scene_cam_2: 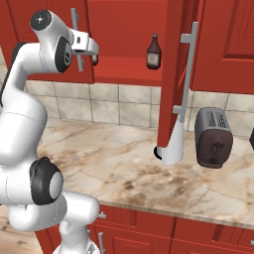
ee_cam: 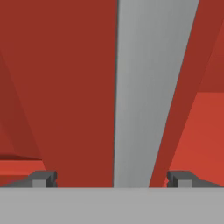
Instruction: Move the ketchup and ketchup from the cabinet to the dining counter.
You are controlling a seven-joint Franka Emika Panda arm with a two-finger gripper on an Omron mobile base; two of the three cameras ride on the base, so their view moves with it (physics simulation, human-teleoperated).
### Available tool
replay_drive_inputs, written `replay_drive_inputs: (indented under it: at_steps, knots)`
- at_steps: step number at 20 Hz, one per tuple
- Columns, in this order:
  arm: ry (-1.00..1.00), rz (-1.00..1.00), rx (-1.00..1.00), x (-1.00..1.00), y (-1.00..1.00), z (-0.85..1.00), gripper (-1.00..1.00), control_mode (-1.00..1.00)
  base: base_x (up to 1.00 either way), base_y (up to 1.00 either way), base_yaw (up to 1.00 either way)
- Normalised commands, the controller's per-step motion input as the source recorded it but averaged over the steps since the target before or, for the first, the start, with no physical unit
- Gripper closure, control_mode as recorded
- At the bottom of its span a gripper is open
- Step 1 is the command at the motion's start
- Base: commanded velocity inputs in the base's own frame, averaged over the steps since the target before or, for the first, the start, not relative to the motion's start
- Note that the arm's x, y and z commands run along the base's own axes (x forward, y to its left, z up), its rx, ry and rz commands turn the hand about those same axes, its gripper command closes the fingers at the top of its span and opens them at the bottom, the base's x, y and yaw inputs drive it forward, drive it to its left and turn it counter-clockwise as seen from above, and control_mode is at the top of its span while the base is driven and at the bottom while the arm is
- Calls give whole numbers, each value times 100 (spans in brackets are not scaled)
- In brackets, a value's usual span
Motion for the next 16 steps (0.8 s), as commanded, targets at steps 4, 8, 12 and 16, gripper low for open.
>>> replay_drive_inputs:
  at_steps: [4, 8, 12, 16]
  knots:
    - [0, 0, 0, 0, 0, 0, -100, -100, 0, 0, 0]
    - [0, 0, 0, 0, 0, 0, 100, -100, 0, 0, 0]
    - [0, 0, 0, 0, 0, 0, 100, -100, 0, 0, 0]
    - [0, 0, 0, 0, 0, 0, 100, -100, 0, 0, 0]
